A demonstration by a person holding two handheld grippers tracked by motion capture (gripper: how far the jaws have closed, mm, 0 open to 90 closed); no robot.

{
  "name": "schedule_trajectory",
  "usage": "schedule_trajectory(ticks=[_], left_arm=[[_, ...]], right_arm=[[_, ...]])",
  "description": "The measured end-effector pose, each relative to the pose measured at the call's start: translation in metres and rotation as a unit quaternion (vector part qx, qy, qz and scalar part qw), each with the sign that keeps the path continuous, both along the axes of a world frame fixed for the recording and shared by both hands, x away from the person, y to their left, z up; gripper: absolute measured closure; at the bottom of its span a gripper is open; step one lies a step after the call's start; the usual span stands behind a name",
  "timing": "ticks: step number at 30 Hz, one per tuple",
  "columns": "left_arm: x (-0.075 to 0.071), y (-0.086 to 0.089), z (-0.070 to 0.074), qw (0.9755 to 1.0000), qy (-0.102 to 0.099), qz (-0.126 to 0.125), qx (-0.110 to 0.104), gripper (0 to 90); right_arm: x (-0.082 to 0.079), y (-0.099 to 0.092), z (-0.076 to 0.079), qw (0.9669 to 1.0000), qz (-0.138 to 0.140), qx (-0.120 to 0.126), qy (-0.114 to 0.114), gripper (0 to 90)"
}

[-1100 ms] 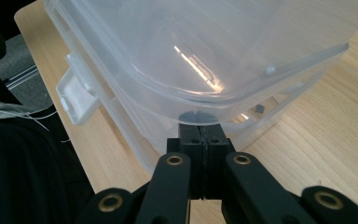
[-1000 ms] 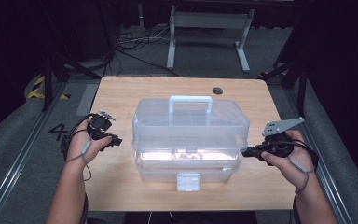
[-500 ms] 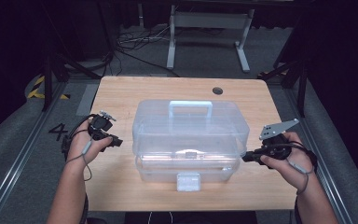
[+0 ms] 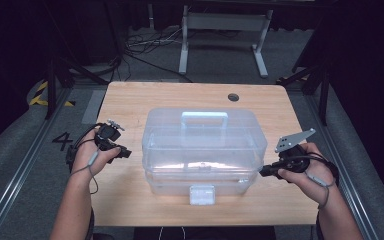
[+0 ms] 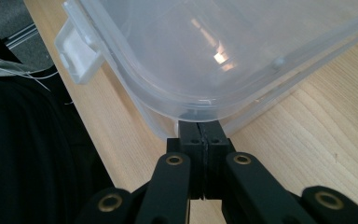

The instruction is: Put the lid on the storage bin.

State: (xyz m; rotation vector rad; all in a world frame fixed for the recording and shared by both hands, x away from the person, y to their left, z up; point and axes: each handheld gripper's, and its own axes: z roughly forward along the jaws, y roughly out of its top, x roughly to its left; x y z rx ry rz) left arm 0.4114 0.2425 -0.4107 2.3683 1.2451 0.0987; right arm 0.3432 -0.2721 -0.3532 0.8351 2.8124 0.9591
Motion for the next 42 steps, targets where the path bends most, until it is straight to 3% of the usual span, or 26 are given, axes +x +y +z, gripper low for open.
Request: schedule_trajectory(ticks=[21,42], left_arm=[[0.0,0.0,-0.002,1.0,0.004,-0.004,0.003,68.1],[-0.001,0.0,-0.003,1.0,0.008,-0.002,0.002,68.0]], right_arm=[[-0.001,0.006,-0.006,0.9991,0.019,-0.034,0.019,90.0],[-0.001,0.01,-0.013,0.9976,0.03,-0.053,0.032,90.0]])
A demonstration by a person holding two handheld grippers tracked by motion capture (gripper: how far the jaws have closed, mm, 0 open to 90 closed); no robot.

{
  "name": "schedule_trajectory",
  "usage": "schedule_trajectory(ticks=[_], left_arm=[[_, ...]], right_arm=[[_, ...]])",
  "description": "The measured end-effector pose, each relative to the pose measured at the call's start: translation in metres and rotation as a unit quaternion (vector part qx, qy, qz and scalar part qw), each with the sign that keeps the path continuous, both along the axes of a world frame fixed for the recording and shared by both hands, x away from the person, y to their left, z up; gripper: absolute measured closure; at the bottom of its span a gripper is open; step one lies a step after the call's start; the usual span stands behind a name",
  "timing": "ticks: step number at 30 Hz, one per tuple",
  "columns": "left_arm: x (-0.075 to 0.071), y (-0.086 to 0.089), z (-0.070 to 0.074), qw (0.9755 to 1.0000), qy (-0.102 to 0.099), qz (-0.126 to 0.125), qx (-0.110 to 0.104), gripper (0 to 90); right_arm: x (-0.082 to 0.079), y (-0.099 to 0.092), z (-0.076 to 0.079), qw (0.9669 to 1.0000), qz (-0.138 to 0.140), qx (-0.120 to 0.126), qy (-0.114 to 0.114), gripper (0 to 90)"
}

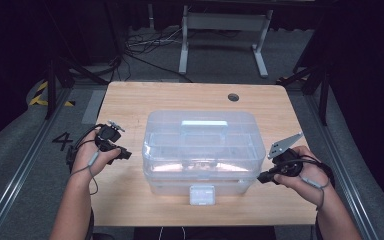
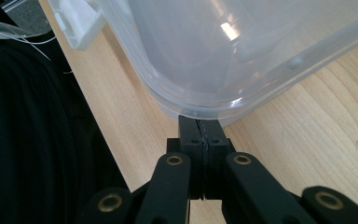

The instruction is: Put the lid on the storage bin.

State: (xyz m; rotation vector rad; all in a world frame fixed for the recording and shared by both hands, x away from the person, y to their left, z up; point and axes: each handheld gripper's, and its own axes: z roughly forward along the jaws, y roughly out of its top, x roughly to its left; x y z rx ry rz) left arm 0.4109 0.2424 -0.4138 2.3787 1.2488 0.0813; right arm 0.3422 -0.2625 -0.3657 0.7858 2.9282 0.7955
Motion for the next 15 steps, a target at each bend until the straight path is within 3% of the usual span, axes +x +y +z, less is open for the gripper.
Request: schedule_trajectory(ticks=[15], left_arm=[[0.001,0.0008,-0.0015,1.0,0.002,-0.001,0.0,68.1]], right_arm=[[0.0002,0.0007,-0.0014,0.9999,0.005,-0.008,0.006,90.0]])
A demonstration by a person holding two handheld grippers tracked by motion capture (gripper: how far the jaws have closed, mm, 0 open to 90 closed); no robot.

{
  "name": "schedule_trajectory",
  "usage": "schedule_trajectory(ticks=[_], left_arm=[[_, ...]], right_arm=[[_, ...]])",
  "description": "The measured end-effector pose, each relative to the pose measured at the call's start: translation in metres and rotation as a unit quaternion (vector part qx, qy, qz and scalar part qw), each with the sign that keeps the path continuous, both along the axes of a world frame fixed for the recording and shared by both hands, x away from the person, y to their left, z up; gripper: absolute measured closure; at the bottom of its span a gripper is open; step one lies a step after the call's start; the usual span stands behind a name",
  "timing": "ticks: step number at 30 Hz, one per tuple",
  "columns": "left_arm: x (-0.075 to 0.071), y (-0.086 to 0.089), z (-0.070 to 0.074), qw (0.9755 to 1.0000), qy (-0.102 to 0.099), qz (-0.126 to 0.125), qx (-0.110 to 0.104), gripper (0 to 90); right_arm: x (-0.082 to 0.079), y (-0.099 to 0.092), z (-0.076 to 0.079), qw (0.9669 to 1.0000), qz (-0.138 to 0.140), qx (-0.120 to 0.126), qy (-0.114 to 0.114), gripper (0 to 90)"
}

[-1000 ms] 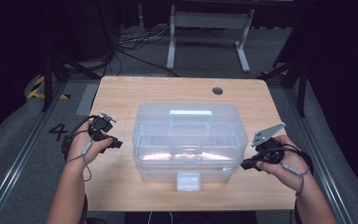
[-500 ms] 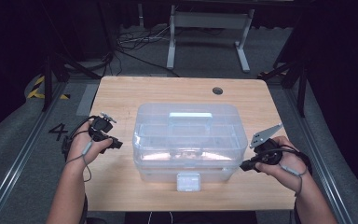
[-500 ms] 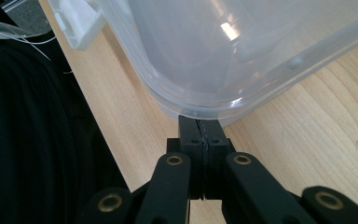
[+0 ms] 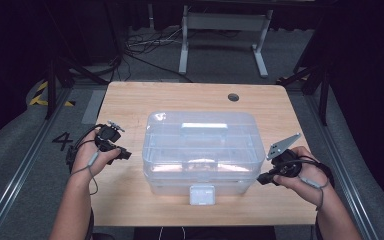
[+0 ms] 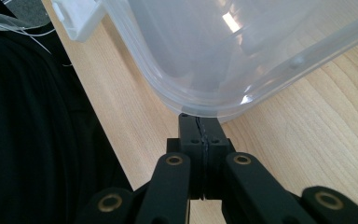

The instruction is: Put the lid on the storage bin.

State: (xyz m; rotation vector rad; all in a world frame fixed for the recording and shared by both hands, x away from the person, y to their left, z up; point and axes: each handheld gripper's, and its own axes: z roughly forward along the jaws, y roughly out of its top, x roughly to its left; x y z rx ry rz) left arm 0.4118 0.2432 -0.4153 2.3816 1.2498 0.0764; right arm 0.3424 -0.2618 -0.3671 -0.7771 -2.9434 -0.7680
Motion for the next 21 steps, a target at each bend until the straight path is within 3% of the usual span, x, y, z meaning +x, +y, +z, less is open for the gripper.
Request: schedule_trajectory(ticks=[8,10,21], left_arm=[[0.0004,0.0004,-0.0004,1.0,0.001,0.0,-0.001,68.0],[0.0004,0.0005,-0.0003,1.0,0.0,0.002,-0.002,68.0],[0.0002,0.002,-0.0005,1.0,-0.001,0.005,-0.003,67.5]], right_arm=[[0.0002,-0.0023,-0.002,0.9999,0.004,-0.009,0.01,90.0],[-0.0007,-0.0036,-0.0009,0.9999,0.004,0.003,0.013,90.0],[-0.0029,-0.0057,0.0048,0.9998,0.007,0.016,0.003,90.0]])
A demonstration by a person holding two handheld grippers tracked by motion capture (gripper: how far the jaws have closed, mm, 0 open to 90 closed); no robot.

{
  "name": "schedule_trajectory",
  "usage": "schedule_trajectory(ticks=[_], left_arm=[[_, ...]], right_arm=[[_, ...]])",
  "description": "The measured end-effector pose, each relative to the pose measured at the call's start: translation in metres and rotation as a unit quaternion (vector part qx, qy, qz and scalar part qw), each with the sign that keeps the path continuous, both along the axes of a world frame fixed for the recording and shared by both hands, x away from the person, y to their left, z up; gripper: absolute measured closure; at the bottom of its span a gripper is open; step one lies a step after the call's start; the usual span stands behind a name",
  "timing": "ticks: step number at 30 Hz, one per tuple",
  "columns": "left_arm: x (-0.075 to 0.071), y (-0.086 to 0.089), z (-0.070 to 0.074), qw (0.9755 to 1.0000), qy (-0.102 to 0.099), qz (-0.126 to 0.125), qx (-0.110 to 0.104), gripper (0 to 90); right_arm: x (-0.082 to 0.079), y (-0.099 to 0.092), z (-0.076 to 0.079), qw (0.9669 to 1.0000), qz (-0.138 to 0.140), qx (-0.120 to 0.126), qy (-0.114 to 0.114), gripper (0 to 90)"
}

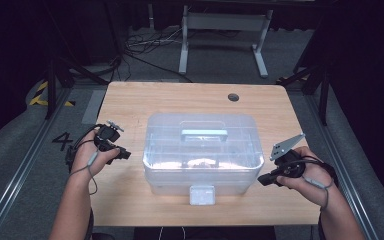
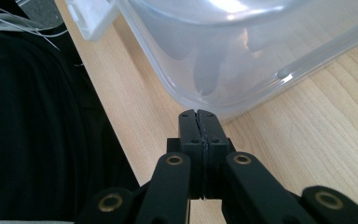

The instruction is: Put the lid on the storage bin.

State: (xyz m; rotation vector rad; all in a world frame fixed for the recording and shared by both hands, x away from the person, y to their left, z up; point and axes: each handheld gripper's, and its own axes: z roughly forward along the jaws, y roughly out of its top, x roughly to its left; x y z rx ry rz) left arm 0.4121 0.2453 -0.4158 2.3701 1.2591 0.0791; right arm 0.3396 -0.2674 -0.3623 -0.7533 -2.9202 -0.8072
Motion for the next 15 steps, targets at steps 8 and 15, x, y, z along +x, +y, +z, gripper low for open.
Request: schedule_trajectory(ticks=[8,15], left_arm=[[-0.001,0.001,0.0,1.0,-0.003,0.001,0.0,66.7],[-0.005,0.004,0.0,0.9999,-0.005,0.009,-0.003,66.0]], right_arm=[[-0.001,-0.006,0.007,0.9997,-0.004,0.019,-0.012,90.0],[-0.001,-0.015,0.018,0.9985,-0.008,0.045,-0.029,90.0]])
